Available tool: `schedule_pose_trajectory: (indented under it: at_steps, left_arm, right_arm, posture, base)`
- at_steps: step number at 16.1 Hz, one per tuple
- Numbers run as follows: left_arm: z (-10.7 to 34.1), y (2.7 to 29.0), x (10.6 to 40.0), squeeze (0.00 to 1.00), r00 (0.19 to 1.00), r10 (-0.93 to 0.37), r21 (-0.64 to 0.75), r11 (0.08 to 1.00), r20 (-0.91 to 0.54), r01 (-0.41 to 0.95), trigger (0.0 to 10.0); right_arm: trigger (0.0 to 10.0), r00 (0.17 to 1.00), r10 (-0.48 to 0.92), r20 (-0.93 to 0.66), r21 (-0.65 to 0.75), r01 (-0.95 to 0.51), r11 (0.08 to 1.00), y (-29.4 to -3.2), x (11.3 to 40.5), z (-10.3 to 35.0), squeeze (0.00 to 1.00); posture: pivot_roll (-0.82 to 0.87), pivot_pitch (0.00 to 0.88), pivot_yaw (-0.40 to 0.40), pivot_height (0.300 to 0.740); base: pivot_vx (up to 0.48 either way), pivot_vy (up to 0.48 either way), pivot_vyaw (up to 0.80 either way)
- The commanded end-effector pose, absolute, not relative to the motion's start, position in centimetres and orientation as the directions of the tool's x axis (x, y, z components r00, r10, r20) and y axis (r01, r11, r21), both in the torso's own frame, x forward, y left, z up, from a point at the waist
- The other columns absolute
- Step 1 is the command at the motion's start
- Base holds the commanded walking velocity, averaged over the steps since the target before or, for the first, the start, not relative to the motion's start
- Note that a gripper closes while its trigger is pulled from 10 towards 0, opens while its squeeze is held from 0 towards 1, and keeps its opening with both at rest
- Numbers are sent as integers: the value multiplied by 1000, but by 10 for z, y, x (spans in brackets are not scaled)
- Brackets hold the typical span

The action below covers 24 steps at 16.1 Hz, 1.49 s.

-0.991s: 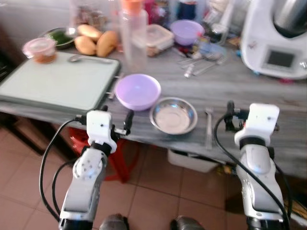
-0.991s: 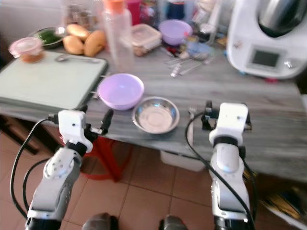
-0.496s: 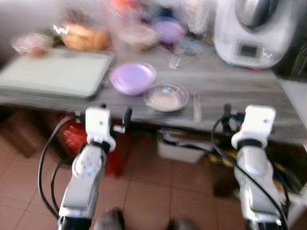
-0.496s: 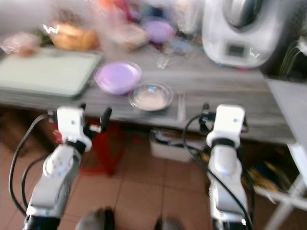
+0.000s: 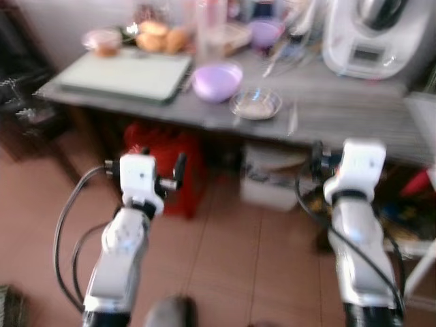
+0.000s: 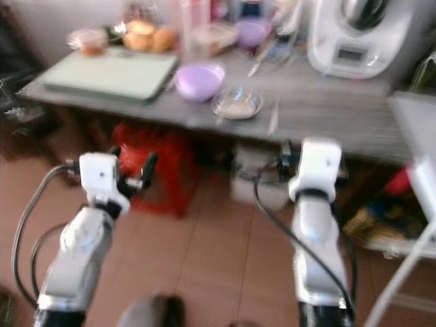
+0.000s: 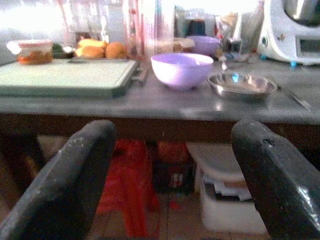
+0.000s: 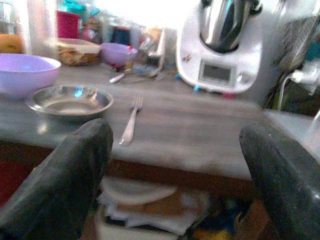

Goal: Setting the table

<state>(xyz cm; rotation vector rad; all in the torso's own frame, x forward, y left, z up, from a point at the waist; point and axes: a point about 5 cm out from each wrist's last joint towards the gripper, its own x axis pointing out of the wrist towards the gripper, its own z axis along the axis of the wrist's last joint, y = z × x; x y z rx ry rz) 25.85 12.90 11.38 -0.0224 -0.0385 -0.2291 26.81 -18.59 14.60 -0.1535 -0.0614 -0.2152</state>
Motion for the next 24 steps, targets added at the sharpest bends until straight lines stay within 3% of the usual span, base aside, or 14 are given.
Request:
schedule_pose_trajectory:
  at_steps: [1,4,19,24]
  left_arm:
    - [128,122,262,0,960,-262,-6,965,97,263,10000]
    - [128,122,262,0,958,-268,-13,962,102,271,10000]
    - [129,121,260,0,953,-290,-26,956,89,294,10000]
    - [129,121,261,0,950,-299,-16,953,87,301,10000]
  right_arm:
    - [10000,972,-216,97,-136,228,964,-189,268,151,0]
    - [10000,975,-202,91,-131,213,968,-185,268,149,0]
    - [10000,984,-157,89,-98,165,981,-177,273,150,0]
    - [10000,985,-147,88,-103,156,982,-176,274,150,0]
  posture:
    - [0,0,-2,740]
    - [1,0,-1,740]
    - [5,0,4,740]
    - [8,0,3,740]
  base:
    - [0,0,-575]
    - [0,-101,0]
    - [0,-480,0]
    - [0,-480,-480]
